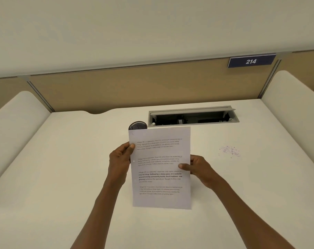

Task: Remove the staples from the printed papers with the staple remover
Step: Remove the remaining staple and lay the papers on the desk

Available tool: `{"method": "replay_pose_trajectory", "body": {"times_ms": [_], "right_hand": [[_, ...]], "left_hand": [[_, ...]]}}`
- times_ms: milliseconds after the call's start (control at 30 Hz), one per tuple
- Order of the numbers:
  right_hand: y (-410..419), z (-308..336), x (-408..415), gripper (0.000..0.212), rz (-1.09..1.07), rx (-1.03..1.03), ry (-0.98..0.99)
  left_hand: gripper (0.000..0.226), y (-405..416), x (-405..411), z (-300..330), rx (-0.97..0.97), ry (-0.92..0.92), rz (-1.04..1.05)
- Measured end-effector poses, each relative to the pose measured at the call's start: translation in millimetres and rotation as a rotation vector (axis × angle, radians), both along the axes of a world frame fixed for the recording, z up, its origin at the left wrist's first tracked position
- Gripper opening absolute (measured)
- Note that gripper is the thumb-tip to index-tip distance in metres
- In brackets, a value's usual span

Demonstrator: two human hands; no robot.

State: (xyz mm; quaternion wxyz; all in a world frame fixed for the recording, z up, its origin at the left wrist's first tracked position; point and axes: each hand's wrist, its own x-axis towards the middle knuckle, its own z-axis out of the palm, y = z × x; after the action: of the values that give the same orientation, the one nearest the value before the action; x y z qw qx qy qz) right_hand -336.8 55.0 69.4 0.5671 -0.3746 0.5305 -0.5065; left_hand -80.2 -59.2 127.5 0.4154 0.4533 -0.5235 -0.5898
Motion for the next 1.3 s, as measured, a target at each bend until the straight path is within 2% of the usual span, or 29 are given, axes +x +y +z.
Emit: {"method": "replay_pose_trajectory", "body": {"times_ms": [67,267,367,600,1200,1300], "right_hand": [[2.7,9.6,7.6,0.029,-0.089,-0.037,0.058],[8.3,36.7,12.0,0.021,-0.234,-0.055,0.249],[13.3,48.3,11.8,0.02,-0.276,-0.075,0.22],[22.1,71.0,14.8,0.025,-0.34,-0.132,0.088],[38.7,92.3,23.7,0.023,-0.398,-0.157,0.118],[39.0,92.6,26.5,0.035,-0.442,-0.149,0.194]], "left_hand": [[0.024,3.0,-1.1,5.5,-0.012,0.033,0.038],[0.015,11.9,-11.5,23.1,-0.075,0.032,0.193],[0.016,14.9,-12.3,29.2,-0.04,0.043,0.177],[0.018,38.9,-2.1,31.8,0.019,0.013,-0.013],[0.017,61.9,5.9,55.1,-0.013,0.071,-0.013],[0.016,65.6,6.1,56.7,-0.013,0.088,-0.01]]}}
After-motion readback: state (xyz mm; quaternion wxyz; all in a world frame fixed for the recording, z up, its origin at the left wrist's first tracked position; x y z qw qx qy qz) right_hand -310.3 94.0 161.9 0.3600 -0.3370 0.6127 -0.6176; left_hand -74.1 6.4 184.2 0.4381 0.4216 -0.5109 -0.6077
